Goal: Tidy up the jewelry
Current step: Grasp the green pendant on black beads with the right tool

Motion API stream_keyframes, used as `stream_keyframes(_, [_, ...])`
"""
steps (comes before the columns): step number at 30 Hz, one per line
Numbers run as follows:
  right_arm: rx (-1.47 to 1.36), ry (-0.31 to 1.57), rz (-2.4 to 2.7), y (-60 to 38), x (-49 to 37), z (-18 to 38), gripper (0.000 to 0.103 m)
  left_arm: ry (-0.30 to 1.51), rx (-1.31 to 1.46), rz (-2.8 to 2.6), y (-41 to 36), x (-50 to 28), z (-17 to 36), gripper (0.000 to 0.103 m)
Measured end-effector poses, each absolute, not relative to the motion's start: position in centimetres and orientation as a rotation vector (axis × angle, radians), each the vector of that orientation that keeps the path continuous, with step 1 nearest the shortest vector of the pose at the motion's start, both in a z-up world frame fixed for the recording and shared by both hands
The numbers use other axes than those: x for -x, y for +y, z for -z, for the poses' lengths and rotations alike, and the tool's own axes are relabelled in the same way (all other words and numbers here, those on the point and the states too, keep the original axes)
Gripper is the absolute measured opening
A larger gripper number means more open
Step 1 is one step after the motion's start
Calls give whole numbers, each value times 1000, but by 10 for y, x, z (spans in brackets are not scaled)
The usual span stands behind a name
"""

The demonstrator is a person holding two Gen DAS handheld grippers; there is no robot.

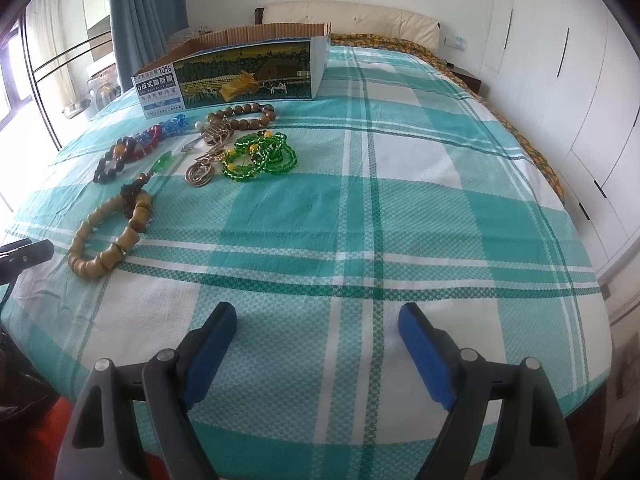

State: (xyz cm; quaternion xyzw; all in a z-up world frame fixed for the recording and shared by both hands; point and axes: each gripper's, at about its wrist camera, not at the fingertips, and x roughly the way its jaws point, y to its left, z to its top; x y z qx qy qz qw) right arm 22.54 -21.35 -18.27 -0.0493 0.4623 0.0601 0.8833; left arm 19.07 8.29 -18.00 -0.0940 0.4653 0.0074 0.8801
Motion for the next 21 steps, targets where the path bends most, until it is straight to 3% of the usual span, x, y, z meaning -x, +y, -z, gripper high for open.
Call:
stream_keyframes(16, [69, 901, -220, -203, -229, 162, 86, 965, 89, 44, 42, -216, 170, 103])
stream_keyframes(19, [41, 881, -349, -185, -247, 148, 83, 978, 96, 44, 42, -216, 174, 103])
stream_keyframes(21, [-5, 891, -445, -169, -264, 143, 73, 981, 101, 42, 43, -214, 175, 102])
